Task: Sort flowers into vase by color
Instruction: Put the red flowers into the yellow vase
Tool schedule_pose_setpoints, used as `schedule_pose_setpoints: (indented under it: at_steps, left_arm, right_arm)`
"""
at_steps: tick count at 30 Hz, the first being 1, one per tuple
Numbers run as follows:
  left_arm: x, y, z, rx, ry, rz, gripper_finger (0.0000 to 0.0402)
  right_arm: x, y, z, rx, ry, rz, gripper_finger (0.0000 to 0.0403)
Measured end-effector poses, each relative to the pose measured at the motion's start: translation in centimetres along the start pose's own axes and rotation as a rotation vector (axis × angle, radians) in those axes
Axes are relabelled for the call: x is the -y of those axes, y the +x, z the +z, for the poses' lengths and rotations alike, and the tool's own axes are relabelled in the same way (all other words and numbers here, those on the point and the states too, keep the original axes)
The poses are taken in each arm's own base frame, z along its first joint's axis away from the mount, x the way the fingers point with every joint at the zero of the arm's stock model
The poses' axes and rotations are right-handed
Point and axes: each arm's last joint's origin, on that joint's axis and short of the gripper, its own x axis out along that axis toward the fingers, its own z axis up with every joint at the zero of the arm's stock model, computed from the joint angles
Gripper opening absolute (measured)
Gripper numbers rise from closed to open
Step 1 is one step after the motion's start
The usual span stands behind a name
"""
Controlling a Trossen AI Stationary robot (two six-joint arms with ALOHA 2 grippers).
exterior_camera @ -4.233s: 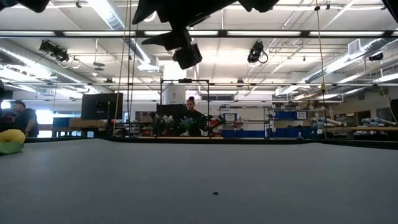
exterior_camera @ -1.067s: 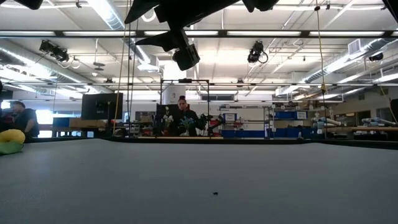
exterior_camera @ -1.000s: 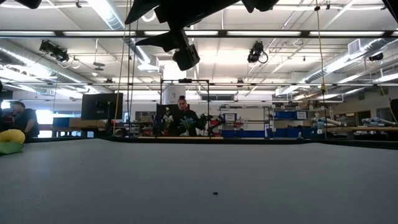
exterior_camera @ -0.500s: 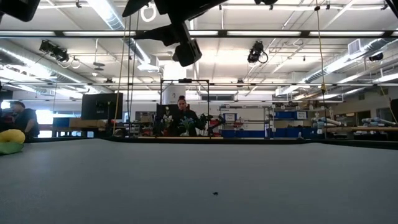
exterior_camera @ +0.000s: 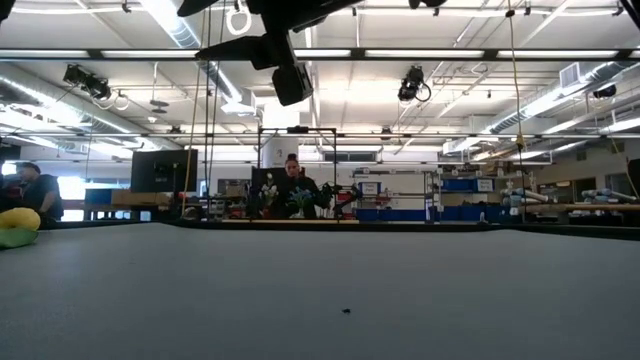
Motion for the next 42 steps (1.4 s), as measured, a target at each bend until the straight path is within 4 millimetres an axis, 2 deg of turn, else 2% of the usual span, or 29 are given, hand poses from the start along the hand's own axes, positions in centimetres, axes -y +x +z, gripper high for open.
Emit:
schedule_pose_setpoints:
  at_steps: [5, 10, 13, 17, 23, 28, 35, 39, 42]
  left_arm:
    - [0.2, 0.1, 0.3, 0.013, -0.051, -0.024, 0.0188]
    - [0.7, -0.2, 1.2, 0.003, -0.073, -0.036, 0.0264]
    - [1.2, -0.6, 2.0, -0.005, -0.077, -0.047, 0.0289]
    - [2.0, -1.3, 2.7, -0.044, -0.112, -0.039, 0.0297]
    - [2.5, -1.9, 2.4, -0.150, -0.187, 0.005, 0.0297]
    - [3.8, -3.3, 4.1, -0.158, -0.161, 0.099, 0.0297]
    - [5.4, -5.3, 6.5, -0.166, -0.063, 0.330, 0.0297]
    - [5.9, -6.1, 7.0, -0.153, -0.079, 0.428, 0.0297]
    - [6.6, -7.3, 7.5, -0.119, -0.089, 0.564, 0.0297]
  right_arm:
    - [0.2, 0.3, 0.3, -0.032, -0.027, 0.005, 0.0193]
    - [1.0, 0.4, 0.2, -0.056, -0.260, -0.065, 0.0193]
    - [1.5, 0.6, 0.4, -0.119, -0.347, -0.070, 0.0193]
    - [1.6, 1.2, 0.9, -0.200, -0.421, -0.037, 0.0193]
    - [1.0, 2.2, 2.7, -0.212, -0.582, -0.036, 0.0208]
    - [0.8, 3.6, 3.4, -0.227, -0.640, -0.006, 0.0231]
    - [2.2, 9.6, 0.0, -0.380, -0.753, -0.030, 0.0246]
    - [2.2, 12.0, -1.3, -0.435, -0.794, -0.079, 0.0246]
    - [2.8, 13.3, -2.3, -0.468, -0.801, -0.103, 0.0246]
